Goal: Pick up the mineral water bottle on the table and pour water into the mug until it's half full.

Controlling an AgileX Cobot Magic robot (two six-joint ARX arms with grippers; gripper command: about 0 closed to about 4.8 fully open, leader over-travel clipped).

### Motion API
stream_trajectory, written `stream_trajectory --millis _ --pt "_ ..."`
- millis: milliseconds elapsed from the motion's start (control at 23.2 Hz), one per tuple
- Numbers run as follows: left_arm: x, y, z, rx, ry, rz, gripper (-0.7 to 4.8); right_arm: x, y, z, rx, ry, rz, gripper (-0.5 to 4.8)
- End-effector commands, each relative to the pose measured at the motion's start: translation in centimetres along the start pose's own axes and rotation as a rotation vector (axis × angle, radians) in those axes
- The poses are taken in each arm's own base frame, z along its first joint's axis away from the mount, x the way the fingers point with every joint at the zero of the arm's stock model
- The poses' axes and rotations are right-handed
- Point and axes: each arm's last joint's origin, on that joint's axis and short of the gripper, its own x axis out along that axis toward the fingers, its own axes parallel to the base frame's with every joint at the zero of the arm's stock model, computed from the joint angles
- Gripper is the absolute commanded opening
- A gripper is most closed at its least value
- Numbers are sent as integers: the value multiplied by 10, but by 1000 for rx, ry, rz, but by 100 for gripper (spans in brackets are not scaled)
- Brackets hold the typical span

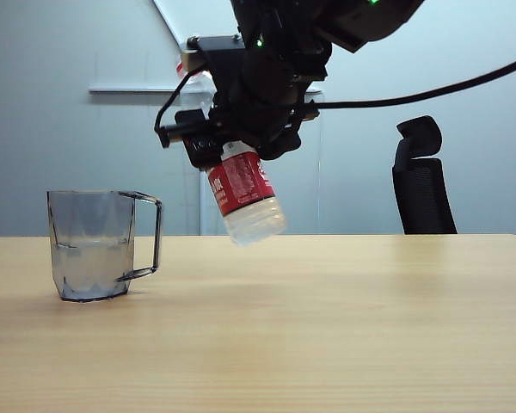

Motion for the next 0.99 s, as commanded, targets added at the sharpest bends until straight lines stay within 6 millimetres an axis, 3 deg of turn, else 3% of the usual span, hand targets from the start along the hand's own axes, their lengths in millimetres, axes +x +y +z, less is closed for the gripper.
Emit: stream_trajectory --millis 43,475,691,993 --pt "0 0 2 -3 -10 -4 -2 -5 -3 0 151 -100 -11 238" --pt "0 0 2 -3 -10 -4 -2 -28 -5 -61 336 -192 11 243" --pt "0 0 2 -3 -10 -4 -2 -38 -9 -79 364 -224 -57 257" --pt "0 0 2 -3 -10 -4 -2 -40 -9 -84 357 -213 -45 321"
